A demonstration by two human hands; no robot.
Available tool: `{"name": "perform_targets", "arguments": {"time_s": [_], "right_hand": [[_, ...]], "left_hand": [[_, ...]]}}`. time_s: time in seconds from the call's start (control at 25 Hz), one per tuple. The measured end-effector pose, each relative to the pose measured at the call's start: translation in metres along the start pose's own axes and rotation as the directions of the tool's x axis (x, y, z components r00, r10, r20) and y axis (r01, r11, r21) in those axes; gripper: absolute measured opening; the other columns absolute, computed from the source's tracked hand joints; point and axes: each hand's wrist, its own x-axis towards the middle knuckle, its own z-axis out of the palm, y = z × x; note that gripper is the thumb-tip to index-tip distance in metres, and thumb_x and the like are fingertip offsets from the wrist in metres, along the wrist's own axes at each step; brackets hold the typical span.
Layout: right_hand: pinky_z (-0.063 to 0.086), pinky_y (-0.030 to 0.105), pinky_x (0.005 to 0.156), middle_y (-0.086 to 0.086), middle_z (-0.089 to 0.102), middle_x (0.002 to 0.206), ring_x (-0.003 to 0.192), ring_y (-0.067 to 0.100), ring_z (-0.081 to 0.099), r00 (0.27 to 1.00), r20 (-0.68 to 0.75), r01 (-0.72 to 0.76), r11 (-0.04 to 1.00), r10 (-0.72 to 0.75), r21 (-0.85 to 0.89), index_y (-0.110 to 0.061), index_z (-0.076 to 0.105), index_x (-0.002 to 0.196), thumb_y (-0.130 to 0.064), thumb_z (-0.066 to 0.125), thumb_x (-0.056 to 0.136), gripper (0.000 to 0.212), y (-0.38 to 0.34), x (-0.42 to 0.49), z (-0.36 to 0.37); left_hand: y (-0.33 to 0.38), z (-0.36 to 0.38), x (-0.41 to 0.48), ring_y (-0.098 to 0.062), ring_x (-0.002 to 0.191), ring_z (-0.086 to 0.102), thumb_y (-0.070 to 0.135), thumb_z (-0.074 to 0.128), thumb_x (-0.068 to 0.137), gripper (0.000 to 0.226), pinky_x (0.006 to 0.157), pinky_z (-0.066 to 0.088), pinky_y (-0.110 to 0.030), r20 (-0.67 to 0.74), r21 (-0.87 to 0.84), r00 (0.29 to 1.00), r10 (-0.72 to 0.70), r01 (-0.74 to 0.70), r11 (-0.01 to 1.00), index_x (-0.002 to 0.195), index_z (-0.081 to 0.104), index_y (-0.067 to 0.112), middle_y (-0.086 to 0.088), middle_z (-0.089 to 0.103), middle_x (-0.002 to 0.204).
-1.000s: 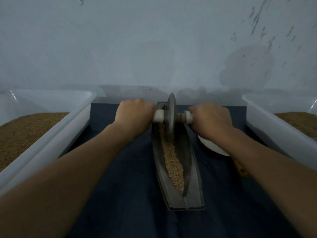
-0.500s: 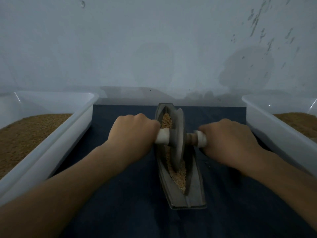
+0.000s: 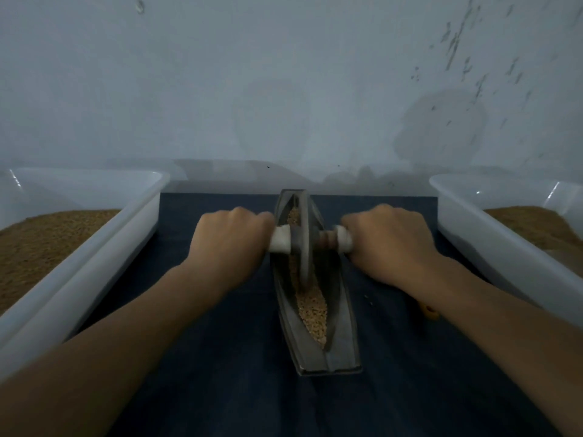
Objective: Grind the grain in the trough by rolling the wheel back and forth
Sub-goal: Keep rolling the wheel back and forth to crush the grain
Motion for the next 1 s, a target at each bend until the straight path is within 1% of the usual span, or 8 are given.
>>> {"name": "perform_targets", "arguments": {"time_s": [0.12, 0.2, 0.44, 0.56, 0.72, 0.84, 0.92, 1.0], "right_hand": [[0.013, 0.020, 0.045, -0.012, 0.036, 0.052, 0.045, 0.002, 0.030, 1.000, 0.020, 0.023, 1.000, -0.023, -0.008, -0.036, 0.029, 0.057, -0.037, 0.074, 0.069, 0.047, 0.003, -0.031, -0.018], [0.015, 0.020, 0.044, -0.012, 0.039, 0.053, 0.046, 0.002, 0.033, 0.997, 0.072, 0.004, 1.000, -0.005, 0.014, -0.037, 0.032, 0.057, -0.039, 0.071, 0.070, 0.041, 0.005, -0.031, -0.017], [0.033, 0.029, 0.055, -0.004, 0.056, 0.074, 0.070, 0.025, 0.057, 0.998, 0.008, -0.067, 0.996, 0.067, 0.058, -0.031, 0.050, 0.075, -0.034, 0.064, 0.085, 0.018, 0.004, 0.042, 0.025], [0.030, 0.027, 0.053, 0.000, 0.061, 0.078, 0.073, 0.026, 0.059, 0.999, -0.028, -0.044, 0.999, 0.044, 0.009, -0.029, 0.056, 0.080, -0.035, 0.066, 0.087, 0.013, 0.005, 0.054, 0.027], [0.013, 0.023, 0.046, -0.012, 0.033, 0.058, 0.050, 0.013, 0.036, 0.996, -0.070, 0.057, 0.997, -0.061, -0.052, -0.032, 0.025, 0.061, -0.036, 0.072, 0.074, 0.048, 0.004, 0.006, 0.007], [0.009, 0.015, 0.045, -0.015, 0.024, 0.049, 0.042, -0.001, 0.020, 0.994, -0.061, 0.082, 0.995, -0.085, -0.058, -0.038, 0.021, 0.057, -0.040, 0.076, 0.058, 0.055, 0.005, -0.026, -0.015], [0.012, 0.016, 0.043, -0.016, 0.030, 0.048, 0.042, -0.001, 0.026, 0.997, 0.002, 0.073, 0.997, -0.072, -0.012, -0.038, 0.027, 0.056, -0.041, 0.072, 0.060, 0.045, 0.008, -0.026, -0.016], [0.020, 0.021, 0.045, -0.014, 0.042, 0.057, 0.049, 0.006, 0.040, 0.998, 0.048, 0.026, 0.999, -0.027, 0.022, -0.036, 0.037, 0.060, -0.040, 0.068, 0.071, 0.034, 0.009, -0.010, -0.002]], "left_hand": [[0.003, -0.027, -0.022, -0.012, 0.046, 0.013, 0.033, 0.082, 0.063, 0.054, 0.046, 0.005, -0.022, 0.007, 0.027, 0.997, 0.076, -0.077, 0.997, 0.075, 0.029, 0.031, 0.012, 0.013, 0.058], [0.003, -0.029, -0.018, -0.011, 0.046, 0.010, 0.034, 0.080, 0.066, 0.051, 0.045, 0.005, -0.023, 0.060, 0.030, 0.995, 0.079, -0.080, 0.996, 0.074, 0.030, 0.032, 0.011, 0.012, 0.059], [-0.004, 0.012, 0.044, -0.030, 0.068, 0.060, 0.022, 0.063, 0.086, 0.007, 0.054, 0.035, -0.034, 0.079, 0.034, 0.995, -0.056, 0.054, 0.998, 0.092, 0.060, 0.020, -0.004, 0.058, 0.077], [-0.007, 0.017, 0.047, -0.032, 0.071, 0.063, 0.021, 0.063, 0.086, 0.007, 0.054, 0.036, -0.034, 0.048, -0.001, 0.995, -0.086, 0.086, 0.996, 0.090, 0.057, 0.020, -0.006, 0.062, 0.080], [0.002, -0.001, 0.000, -0.020, 0.056, 0.040, 0.029, 0.069, 0.080, 0.032, 0.050, 0.028, -0.031, 0.035, -0.010, 0.998, -0.055, 0.055, 0.998, 0.080, 0.036, 0.025, 0.005, 0.040, 0.067], [0.005, -0.025, -0.025, -0.013, 0.047, 0.021, 0.034, 0.079, 0.068, 0.051, 0.045, 0.012, -0.024, 0.019, 0.004, 0.999, 0.050, -0.050, 0.999, 0.077, 0.029, 0.029, 0.011, 0.019, 0.059], [0.003, -0.029, -0.020, -0.010, 0.046, 0.013, 0.034, 0.079, 0.068, 0.049, 0.044, 0.008, -0.023, 0.069, 0.010, 0.996, 0.053, -0.054, 0.999, 0.075, 0.031, 0.031, 0.011, 0.015, 0.059], [0.003, -0.013, -0.003, -0.013, 0.047, 0.022, 0.032, 0.072, 0.078, 0.029, 0.044, 0.016, -0.027, 0.117, -0.013, 0.993, 0.013, -0.012, 1.000, 0.078, 0.043, 0.031, 0.008, 0.023, 0.061]]}}
